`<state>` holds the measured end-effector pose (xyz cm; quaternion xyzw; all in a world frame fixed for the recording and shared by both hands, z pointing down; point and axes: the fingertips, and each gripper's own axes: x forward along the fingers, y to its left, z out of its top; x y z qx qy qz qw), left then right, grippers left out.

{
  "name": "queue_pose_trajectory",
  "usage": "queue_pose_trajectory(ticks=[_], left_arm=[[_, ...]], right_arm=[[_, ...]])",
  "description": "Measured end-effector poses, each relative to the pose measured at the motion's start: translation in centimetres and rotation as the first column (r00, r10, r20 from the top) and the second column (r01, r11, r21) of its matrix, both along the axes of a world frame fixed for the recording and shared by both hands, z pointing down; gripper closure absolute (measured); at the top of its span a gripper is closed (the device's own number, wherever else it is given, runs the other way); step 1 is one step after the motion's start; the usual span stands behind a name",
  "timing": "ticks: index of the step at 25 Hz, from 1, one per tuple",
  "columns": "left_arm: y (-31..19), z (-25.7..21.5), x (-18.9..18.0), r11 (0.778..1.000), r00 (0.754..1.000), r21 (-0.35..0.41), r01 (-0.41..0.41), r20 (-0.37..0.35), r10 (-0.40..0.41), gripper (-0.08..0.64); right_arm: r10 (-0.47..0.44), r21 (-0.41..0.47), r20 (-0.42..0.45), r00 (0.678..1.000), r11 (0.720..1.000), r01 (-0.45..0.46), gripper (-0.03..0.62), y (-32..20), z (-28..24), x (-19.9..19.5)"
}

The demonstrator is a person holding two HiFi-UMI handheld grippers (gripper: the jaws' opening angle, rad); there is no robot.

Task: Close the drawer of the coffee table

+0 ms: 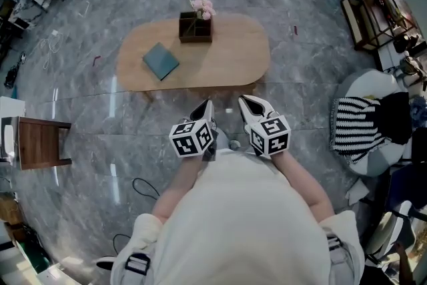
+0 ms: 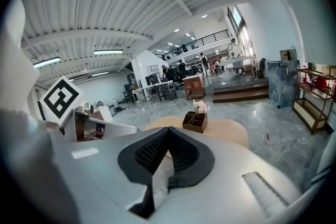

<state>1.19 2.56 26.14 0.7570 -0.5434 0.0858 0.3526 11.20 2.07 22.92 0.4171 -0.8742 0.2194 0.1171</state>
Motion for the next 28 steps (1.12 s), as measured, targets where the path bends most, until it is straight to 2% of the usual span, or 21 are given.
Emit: queue_pose_trajectory(ticks=[28], left_arm=[[-0.8, -0.4, -1.1, 1.000, 1.000, 0.029, 0.002, 0.007, -0.002, 0.559]], right_arm=[[-0.005, 0.056, -0.012, 1.000, 0.998, 0.006, 0.594, -0.8, -0.5, -0.7]])
